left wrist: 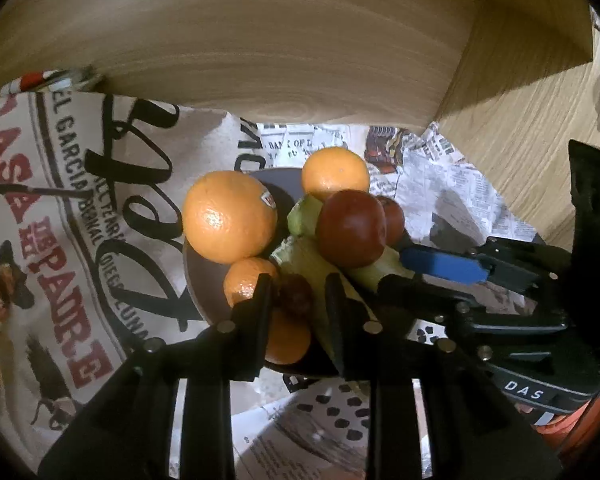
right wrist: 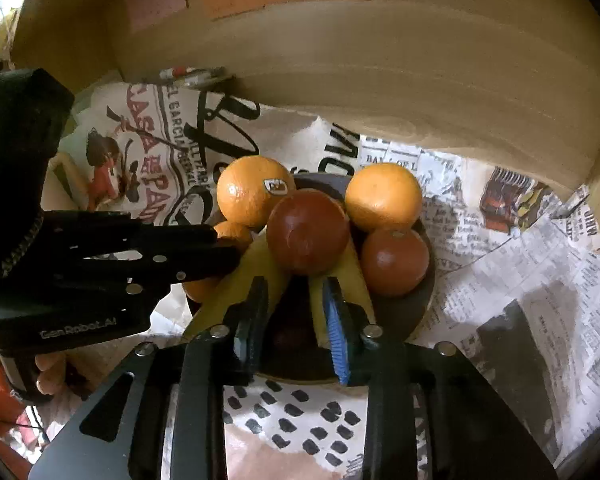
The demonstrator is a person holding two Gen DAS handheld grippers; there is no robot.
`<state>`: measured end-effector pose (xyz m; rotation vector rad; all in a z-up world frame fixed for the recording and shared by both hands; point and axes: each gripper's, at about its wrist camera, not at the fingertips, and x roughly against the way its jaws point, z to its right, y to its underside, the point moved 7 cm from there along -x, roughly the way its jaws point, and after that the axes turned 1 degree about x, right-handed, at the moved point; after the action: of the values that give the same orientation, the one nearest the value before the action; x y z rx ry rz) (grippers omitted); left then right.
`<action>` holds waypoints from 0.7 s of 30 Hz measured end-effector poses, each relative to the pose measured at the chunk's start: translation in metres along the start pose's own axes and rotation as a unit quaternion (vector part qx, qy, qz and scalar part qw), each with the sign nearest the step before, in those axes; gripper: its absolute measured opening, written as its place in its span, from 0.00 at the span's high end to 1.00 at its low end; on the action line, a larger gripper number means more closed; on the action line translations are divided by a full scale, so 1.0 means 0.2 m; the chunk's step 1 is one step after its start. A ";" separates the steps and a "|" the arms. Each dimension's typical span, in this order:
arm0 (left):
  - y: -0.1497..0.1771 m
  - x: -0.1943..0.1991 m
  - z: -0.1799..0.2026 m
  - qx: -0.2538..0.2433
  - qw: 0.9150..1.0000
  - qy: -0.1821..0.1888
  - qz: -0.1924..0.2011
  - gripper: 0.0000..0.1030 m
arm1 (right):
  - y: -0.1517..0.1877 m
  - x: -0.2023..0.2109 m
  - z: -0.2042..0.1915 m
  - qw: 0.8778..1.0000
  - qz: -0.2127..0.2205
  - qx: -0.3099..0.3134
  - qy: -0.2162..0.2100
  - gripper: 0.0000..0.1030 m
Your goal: Organize fruits
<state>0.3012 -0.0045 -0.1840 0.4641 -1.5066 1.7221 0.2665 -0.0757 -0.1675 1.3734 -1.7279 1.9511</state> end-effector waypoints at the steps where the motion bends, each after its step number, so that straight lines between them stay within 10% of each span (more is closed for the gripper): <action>1: 0.00 0.03 0.00 0.003 1.000 0.000 0.007 0.74 | 0.00 0.01 0.00 1.000 0.004 0.000 0.001 0.74; 21: -0.02 1.04 0.26 -0.016 0.967 -0.048 0.249 0.65 | -0.15 0.92 -0.13 0.975 0.218 -0.007 0.034 0.70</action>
<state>0.1629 0.0113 -0.0213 0.1570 -1.8290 2.0730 0.1724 -0.1200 -0.0106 0.9646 -2.1445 2.1579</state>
